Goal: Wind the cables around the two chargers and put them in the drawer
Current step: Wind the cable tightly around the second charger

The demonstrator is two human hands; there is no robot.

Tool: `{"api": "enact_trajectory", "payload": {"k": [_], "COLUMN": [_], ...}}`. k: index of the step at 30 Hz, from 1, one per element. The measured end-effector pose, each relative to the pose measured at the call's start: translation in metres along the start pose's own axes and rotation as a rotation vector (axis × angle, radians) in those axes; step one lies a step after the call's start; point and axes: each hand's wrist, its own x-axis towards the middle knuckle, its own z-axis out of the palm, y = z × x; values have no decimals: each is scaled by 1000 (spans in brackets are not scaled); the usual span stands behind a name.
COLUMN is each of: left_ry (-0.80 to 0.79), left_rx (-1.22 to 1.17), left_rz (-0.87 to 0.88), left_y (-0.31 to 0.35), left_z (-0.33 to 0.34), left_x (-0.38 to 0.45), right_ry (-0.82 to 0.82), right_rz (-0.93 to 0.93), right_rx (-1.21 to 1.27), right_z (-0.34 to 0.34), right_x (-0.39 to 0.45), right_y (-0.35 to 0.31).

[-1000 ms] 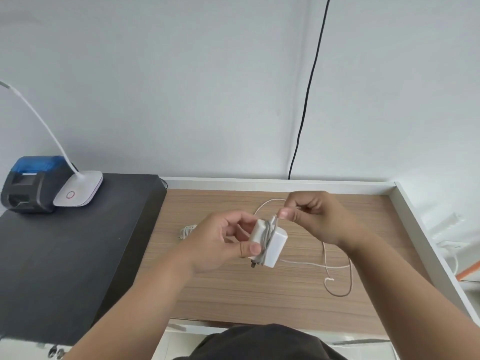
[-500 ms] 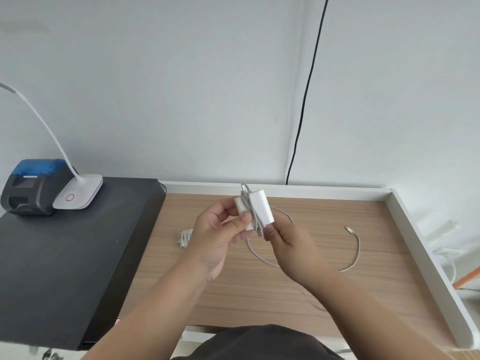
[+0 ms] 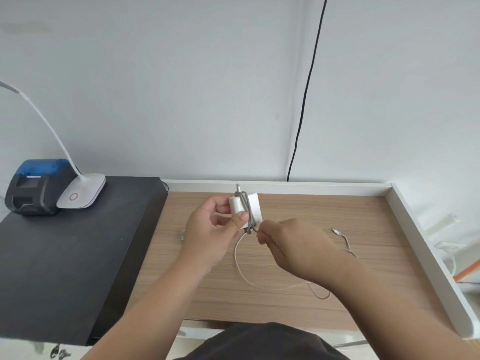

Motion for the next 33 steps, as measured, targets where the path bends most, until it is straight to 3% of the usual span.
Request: {"api": "enact_trajectory", "payload": {"k": [5,9,12,19,23,27,33], "left_ry": [39,38,14,94,103,6,-181], "left_rx": [10,-394,-460,-236,22,237,413], "left_rz": [-48,-329,-349,-169,-42,21,51], "left_y": [-4,4,6,-2,-4,-4,6], "left_z": [-1,-4,-2,-5,-4,-9,-18], "left_x": [-3,-1,-1,-8,-9,-14,-19], "right_ry": [-21,-35,-47,1,9,31,264], "right_rz": [-30,-13,4,-10,-21,-91,-271], "right_rx": [15,-7,-60,-73,-77,-134,-105], "right_z": [3,13,22,10,-3,-21,-32], "right_x": [-3,-5,-4,-5,-4,-1,3], "right_y": [-2,-6,-13,-18,-15,-3,20]}}
